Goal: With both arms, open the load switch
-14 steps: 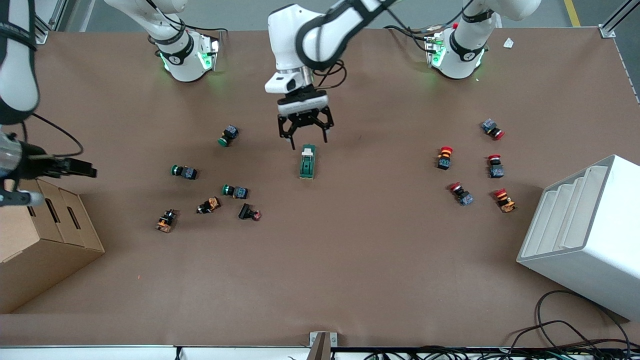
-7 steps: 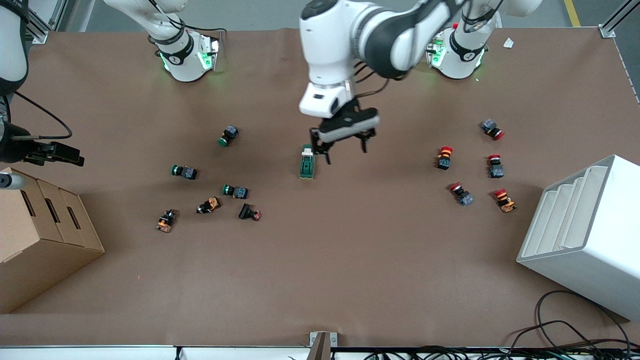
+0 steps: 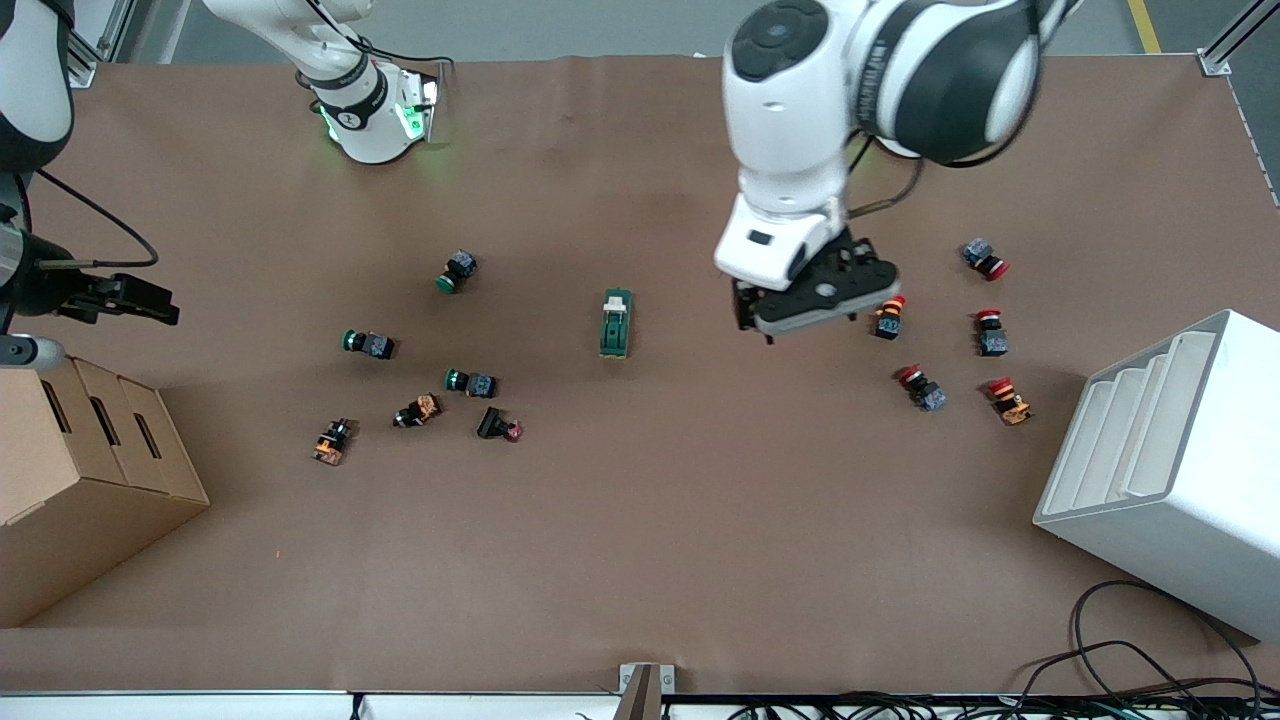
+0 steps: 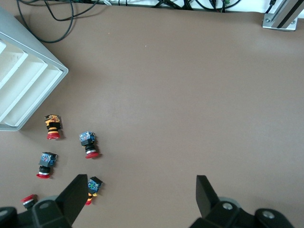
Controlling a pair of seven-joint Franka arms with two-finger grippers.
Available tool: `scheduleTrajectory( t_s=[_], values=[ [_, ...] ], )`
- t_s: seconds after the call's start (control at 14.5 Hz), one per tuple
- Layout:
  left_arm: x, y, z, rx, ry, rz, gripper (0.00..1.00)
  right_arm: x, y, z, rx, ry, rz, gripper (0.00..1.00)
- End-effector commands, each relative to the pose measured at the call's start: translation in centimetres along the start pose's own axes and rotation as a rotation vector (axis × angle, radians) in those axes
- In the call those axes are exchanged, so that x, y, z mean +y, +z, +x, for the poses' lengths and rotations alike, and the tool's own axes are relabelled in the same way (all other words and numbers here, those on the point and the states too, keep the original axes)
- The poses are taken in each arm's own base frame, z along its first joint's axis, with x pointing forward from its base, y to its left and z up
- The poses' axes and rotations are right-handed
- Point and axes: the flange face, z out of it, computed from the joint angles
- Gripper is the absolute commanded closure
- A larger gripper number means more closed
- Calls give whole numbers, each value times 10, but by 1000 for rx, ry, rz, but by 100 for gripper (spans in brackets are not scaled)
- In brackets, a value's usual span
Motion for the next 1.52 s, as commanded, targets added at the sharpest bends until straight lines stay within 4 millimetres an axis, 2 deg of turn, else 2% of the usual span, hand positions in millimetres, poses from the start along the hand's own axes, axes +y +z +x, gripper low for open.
scheduleTrajectory(
  t_s=[0.0, 0.35, 0.48, 0.62, 0.83, 1.18, 1.24, 1.38, 1.45],
  values=[
    [-53, -28, 19, -35, 55, -52, 0, 2, -5, -11, 7, 17, -11, 0],
    [-142, -48, 47, -95, 147, -103, 0, -3, -15, -10, 27, 10, -9, 0],
    [-169, -52, 54, -109, 196, -125, 0, -6, -15, -13, 9, 47, -6, 0],
    [-207, -49, 61, -131, 226, -129, 0, -6, -27, -13, 23, 50, -4, 0],
    [-248, -47, 55, -164, 248, -146, 0, -9, -36, -11, 44, 44, -3, 0],
    [-275, -45, 41, -188, 274, -181, 0, -17, -67, -14, 86, 19, -6, 0],
    [-276, -44, 38, -193, 275, -180, 0, -17, -71, -15, 91, 16, -6, 0],
    [-297, -42, 35, -197, 266, -183, 0, -19, -71, -15, 89, 14, -4, 0],
    [-300, -41, 33, -205, 261, -207, 0, -23, -70, -15, 80, 9, -1, 0]
  ],
)
